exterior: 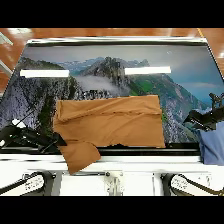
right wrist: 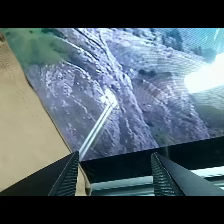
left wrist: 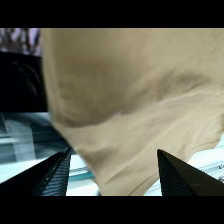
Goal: Fold the shirts.
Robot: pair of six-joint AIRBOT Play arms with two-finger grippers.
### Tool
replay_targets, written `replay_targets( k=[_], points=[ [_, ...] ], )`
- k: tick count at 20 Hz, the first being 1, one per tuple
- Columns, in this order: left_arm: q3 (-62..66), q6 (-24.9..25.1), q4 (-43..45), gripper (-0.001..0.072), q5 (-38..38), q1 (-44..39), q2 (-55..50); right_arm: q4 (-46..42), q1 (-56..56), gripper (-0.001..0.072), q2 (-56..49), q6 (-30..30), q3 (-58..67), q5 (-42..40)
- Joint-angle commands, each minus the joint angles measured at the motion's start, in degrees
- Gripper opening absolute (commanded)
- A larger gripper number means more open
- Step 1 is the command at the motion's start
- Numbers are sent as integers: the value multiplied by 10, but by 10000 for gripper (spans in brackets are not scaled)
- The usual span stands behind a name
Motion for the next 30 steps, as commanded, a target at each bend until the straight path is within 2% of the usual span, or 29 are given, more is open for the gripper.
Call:
replay_targets(
  k=[1, 2, 3, 6, 7, 8, 9, 10, 15, 18, 26, 27, 28, 30],
  points=[
    [-6, 0, -24, 589, 16, -9, -8, -1, 0, 569, 0, 0, -1, -5],
    [-9, 0, -33, 580, 24, -12, -8, -1, 0, 569, 0, 1, -1, -5],
    [-12, 0, -37, 483, 31, -17, -8, -1, 0, 569, 0, 2, -1, -5],
    [-31, 0, -37, 456, 55, -44, -8, 0, 0, 569, 0, 2, -4, -1],
    [-39, -2, -39, 374, 66, -51, -8, 0, 0, 569, 0, 3, -12, -1],
    [-46, -6, -39, 218, 73, -57, -8, 0, 0, 569, 0, 3, -24, -1],
    [-48, -3, -39, 103, 71, -59, -8, 6, 0, 569, 0, 2, -41, 1],
    [-47, 4, -39, 42, 65, -58, -7, 14, 0, 569, 0, 1, -60, 1],
    [-30, 18, -38, 42, 45, -57, 9, 109, 0, 571, 0, -88, -174, 1],
    [-14, 18, -36, 42, 45, -57, 26, 111, 0, 571, 0, -90, -210, -8],
    [32, 18, -37, 42, 29, -56, 37, 195, 0, 568, 0, -119, -304, -76],
    [38, 18, -37, 42, 28, -56, 37, 212, 0, 551, 0, -121, -312, -91],
    [45, 19, -36, 42, 28, -56, 39, 229, 0, 451, 0, -123, -315, -105],
    [60, 30, -37, 42, 27, -56, 44, 268, 0, 133, 0, -141, -314, -119]
  ],
)
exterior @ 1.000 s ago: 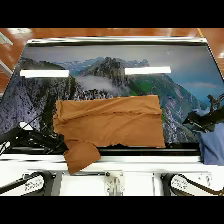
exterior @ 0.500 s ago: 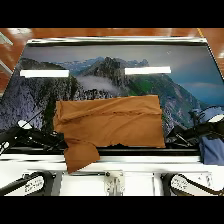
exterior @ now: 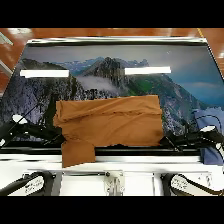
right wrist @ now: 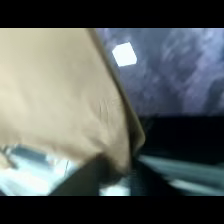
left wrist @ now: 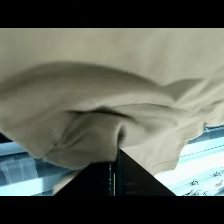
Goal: Fold the shirts.
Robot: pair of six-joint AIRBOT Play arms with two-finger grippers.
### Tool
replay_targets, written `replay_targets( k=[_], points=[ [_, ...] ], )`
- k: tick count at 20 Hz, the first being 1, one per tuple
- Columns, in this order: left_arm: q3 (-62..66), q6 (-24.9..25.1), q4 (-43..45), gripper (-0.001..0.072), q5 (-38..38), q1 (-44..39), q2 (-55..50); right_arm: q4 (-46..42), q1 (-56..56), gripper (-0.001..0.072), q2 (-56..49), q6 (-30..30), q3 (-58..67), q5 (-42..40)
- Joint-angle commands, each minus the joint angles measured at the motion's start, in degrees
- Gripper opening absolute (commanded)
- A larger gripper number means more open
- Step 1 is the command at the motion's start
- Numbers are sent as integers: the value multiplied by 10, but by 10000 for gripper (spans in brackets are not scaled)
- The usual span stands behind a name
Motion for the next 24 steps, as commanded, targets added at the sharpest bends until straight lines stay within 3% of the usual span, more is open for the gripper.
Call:
replay_targets(
  k=[1, 2, 4, 8, 10, 15, 22, 23, 24],
  points=[
    [29, 15, 0, 42, -2, 0, 9, 99, 0, 68, 0, -61, -9, -29],
    [43, 32, -1, 42, -5, 0, 15, 143, 0, 68, 1, -95, -1, -19],
    [82, 76, -14, 42, -3, 0, 28, 189, 8, 68, 1, -107, 33, -12],
    [186, 74, -16, 41, 41, 5, 22, 164, 106, 67, 0, -92, 162, -97],
    [225, 73, -18, 41, 78, 9, 7, 129, 132, 67, -7, -39, 227, -169],
    [309, 76, -79, 42, 100, 1, -125, 111, 144, 67, -128, -11, 371, -105],
    [343, 35, -81, 49, 99, 0, -252, 100, 225, 68, -234, 11, 407, -202],
    [343, 35, -81, 106, 102, 3, -256, 88, 228, 68, -235, 17, 407, -204],
    [343, 35, -81, 290, 105, 7, -258, 66, 226, 68, -234, 26, 407, -202]
  ],
)
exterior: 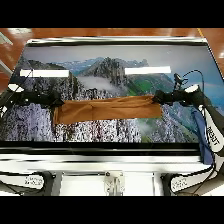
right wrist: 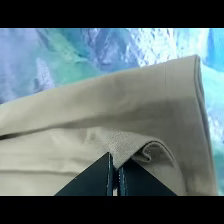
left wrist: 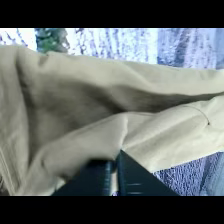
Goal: Fold the shirts.
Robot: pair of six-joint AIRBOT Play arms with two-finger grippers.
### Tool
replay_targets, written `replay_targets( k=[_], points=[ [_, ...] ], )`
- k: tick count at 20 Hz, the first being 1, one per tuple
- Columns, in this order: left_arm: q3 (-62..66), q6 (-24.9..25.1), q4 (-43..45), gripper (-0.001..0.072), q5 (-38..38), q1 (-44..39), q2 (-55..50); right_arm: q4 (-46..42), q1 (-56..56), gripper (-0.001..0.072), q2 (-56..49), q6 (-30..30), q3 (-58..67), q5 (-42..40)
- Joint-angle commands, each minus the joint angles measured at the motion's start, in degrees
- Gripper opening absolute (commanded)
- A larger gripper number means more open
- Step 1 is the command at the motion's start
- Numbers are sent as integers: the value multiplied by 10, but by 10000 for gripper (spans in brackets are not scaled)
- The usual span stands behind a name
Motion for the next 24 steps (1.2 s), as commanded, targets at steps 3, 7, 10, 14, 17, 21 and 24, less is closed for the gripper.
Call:
replay_targets(
  k=[3, 7, 10, 14, 17, 21, 24],
  points=[
    [26, -8, -3, 643, -23, 30, -24, -78, -2, 318, 1, 23, 7, 17],
    [88, -10, -25, 642, -128, 66, -16, -127, -61, 634, 48, 28, 7, 60],
    [93, -8, -46, 641, -139, 56, 18, -94, -96, 634, 29, 71, 6, 80],
    [93, -8, -46, 641, -139, 15, 43, -20, -73, 633, -28, 64, 6, 101],
    [93, -7, -47, 640, -139, -22, 45, -2, -46, 631, -57, 68, 6, 101],
    [93, -8, -53, 637, -97, -68, 45, 10, -34, 74, -55, 66, 6, 92],
    [88, -8, -80, 152, -25, -114, 43, 17, -38, 67, -8, 42, 6, 103]
  ],
)
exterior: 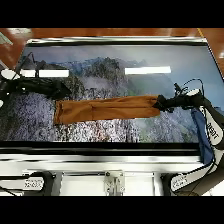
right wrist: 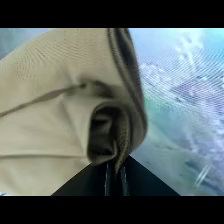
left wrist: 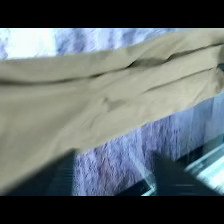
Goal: Fold the shirts.
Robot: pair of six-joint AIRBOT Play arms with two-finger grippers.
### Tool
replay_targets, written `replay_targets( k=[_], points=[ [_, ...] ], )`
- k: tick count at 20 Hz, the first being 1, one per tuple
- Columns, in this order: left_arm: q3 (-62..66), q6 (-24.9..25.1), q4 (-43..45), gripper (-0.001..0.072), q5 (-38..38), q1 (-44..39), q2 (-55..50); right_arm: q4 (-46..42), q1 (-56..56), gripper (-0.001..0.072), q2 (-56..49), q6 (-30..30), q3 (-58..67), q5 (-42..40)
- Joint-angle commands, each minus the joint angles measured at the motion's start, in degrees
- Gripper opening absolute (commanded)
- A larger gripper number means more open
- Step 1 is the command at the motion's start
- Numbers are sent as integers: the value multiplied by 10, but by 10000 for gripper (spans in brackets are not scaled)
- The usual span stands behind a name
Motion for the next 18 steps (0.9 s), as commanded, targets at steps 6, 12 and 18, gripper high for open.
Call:
replay_targets(
  k=[6, 12, 18],
  points=[
    [-17, -1, -43, 43, 167, -210, -74, 10, 1, 68, 195, -3, 1, 73],
    [-11, 26, -172, 42, 251, -337, -154, 10, 2, 68, 327, 65, 1, 146],
    [71, 22, -276, 42, 252, -412, -240, 11, 2, 67, 424, 114, 1, 145]
  ],
)
